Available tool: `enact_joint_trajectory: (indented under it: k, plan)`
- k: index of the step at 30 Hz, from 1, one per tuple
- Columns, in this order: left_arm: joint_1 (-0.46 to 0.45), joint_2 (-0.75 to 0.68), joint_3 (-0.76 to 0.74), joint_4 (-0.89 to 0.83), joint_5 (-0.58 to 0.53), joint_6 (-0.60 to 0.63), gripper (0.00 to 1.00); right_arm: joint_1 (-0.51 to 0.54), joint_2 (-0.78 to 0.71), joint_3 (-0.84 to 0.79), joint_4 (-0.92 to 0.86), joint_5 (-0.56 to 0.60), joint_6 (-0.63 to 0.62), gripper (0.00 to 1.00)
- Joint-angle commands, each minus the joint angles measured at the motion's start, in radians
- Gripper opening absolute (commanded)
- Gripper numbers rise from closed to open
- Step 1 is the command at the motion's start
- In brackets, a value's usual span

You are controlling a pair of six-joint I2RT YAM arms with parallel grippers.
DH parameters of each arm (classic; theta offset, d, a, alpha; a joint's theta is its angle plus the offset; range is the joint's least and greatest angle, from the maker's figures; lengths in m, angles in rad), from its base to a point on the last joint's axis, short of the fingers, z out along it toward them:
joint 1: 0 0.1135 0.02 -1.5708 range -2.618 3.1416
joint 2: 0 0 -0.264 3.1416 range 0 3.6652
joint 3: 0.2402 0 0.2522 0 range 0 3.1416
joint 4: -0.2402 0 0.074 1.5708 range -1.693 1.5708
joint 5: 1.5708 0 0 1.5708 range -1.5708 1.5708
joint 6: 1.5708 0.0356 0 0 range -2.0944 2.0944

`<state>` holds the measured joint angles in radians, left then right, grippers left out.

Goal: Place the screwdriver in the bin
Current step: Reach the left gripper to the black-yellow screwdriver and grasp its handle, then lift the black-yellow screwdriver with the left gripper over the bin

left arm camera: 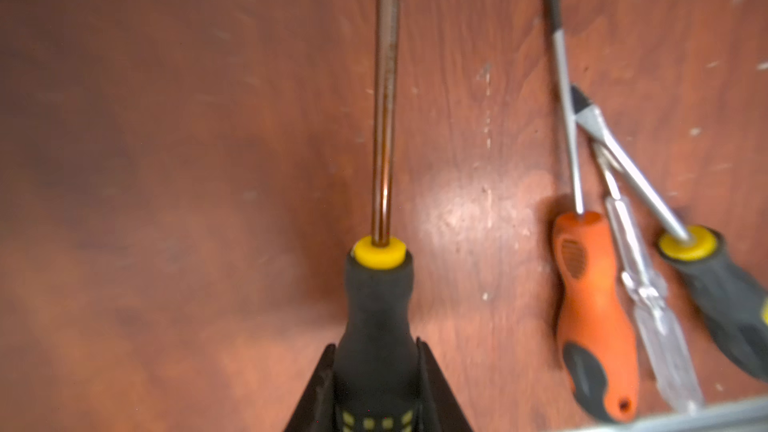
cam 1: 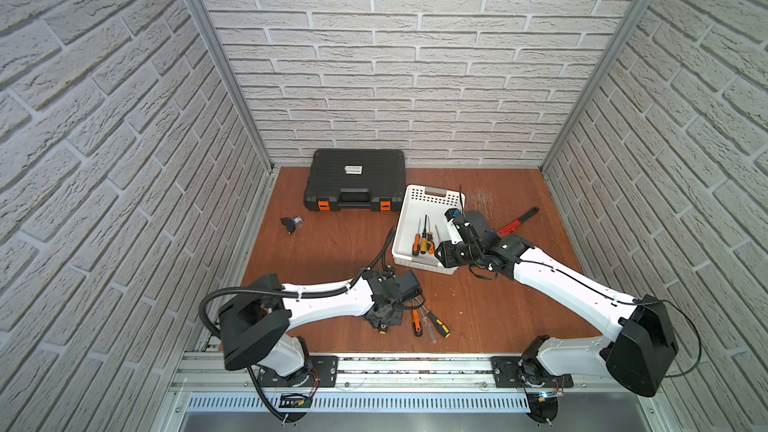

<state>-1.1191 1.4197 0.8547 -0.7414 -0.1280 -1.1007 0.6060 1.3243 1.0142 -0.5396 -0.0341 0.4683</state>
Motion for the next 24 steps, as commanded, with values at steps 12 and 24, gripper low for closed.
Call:
enact_joint_trajectory:
  k: [12,24]
  plan:
    - [0.361,-0.021,0.306,0.024,0.079,0.451,0.08,0.005,0.022,0.168,-0.091,0.016,-0.075,0.35]
    - [0.424,0.491,0.894,-0.101,0.242,0.638,0.09,0.008,-0.06,0.115,-0.143,0.053,-0.038,0.35]
